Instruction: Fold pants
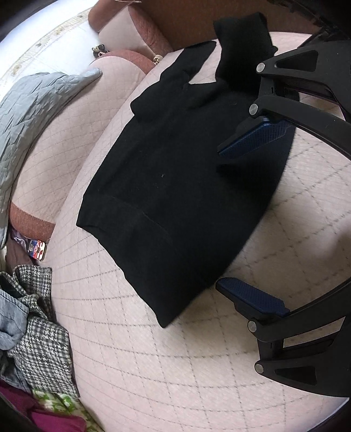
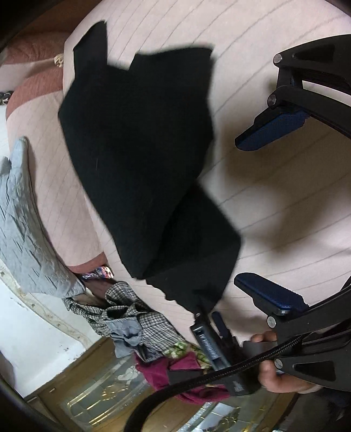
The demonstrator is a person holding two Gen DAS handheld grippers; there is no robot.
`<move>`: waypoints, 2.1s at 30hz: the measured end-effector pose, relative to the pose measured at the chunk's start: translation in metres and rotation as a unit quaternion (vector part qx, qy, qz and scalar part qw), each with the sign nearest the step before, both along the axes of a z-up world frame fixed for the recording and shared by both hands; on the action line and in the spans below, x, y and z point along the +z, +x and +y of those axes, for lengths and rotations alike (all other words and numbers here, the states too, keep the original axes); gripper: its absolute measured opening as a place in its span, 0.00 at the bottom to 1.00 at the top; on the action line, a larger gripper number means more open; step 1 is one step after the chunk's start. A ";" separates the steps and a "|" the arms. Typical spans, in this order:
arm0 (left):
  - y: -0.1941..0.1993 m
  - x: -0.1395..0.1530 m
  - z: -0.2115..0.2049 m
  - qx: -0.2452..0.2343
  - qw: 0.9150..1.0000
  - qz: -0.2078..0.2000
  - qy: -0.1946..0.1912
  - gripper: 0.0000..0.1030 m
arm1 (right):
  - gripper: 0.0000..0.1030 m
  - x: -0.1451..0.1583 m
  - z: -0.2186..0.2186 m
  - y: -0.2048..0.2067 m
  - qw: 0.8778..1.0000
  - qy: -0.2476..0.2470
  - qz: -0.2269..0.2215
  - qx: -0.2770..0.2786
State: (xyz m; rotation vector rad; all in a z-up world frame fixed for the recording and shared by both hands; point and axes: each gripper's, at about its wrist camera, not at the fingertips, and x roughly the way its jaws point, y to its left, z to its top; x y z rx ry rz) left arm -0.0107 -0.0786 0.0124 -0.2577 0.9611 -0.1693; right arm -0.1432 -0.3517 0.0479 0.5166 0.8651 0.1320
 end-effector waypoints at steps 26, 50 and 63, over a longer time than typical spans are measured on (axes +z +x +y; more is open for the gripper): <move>-0.044 0.026 0.055 0.030 0.999 -0.035 0.014 0.06 | 0.15 -0.020 0.024 -0.001 0.994 0.057 0.069 0.062; -0.067 0.044 -0.068 -0.149 0.988 -0.014 -0.043 0.08 | 0.52 0.026 -0.163 -0.027 0.993 -0.059 0.061 -0.076; -0.078 0.042 -0.170 -0.270 0.962 -0.013 -0.024 0.08 | 0.04 0.007 -0.153 0.036 0.998 -0.013 0.059 0.017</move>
